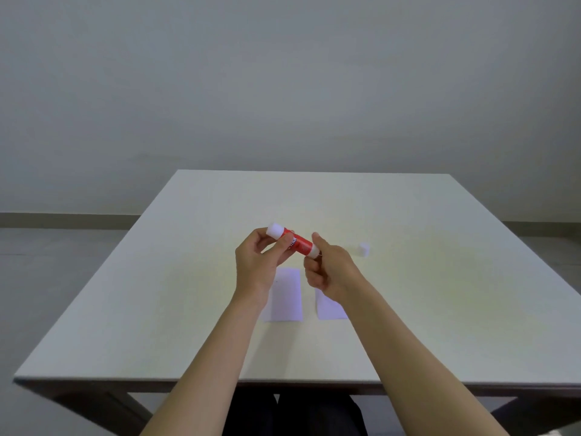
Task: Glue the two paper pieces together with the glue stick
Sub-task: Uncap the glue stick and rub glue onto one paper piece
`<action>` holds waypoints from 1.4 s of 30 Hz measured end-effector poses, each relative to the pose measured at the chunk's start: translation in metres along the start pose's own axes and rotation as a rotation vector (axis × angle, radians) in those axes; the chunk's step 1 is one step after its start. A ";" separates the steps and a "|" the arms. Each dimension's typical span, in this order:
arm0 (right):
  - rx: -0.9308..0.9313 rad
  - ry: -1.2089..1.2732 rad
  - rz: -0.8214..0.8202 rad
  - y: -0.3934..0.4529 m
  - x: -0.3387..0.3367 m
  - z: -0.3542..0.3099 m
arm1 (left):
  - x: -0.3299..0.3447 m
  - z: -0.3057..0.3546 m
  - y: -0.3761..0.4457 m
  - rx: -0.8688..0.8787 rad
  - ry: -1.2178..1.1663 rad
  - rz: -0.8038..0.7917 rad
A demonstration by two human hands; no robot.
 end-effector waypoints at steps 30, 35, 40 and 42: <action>0.004 -0.121 -0.028 0.000 -0.001 0.007 | -0.014 -0.006 0.002 -0.007 -0.033 0.054; -0.135 -0.136 -0.118 -0.002 0.003 0.002 | -0.018 -0.006 0.001 0.000 -0.045 0.054; 0.047 -0.042 0.090 -0.002 -0.002 0.012 | -0.010 -0.009 0.001 -0.005 -0.041 -0.002; 0.058 -0.022 0.121 -0.002 -0.003 0.013 | -0.008 -0.011 0.000 -0.010 -0.063 -0.009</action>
Point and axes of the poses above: each hand's wrist, its own y-axis towards the middle knuckle, its own x-axis out of the palm, z = x × y, the point moved 5 cm from there along y, towards the middle knuckle, and after that the axes turned 14 degrees about -z, right-handed, at the moved point
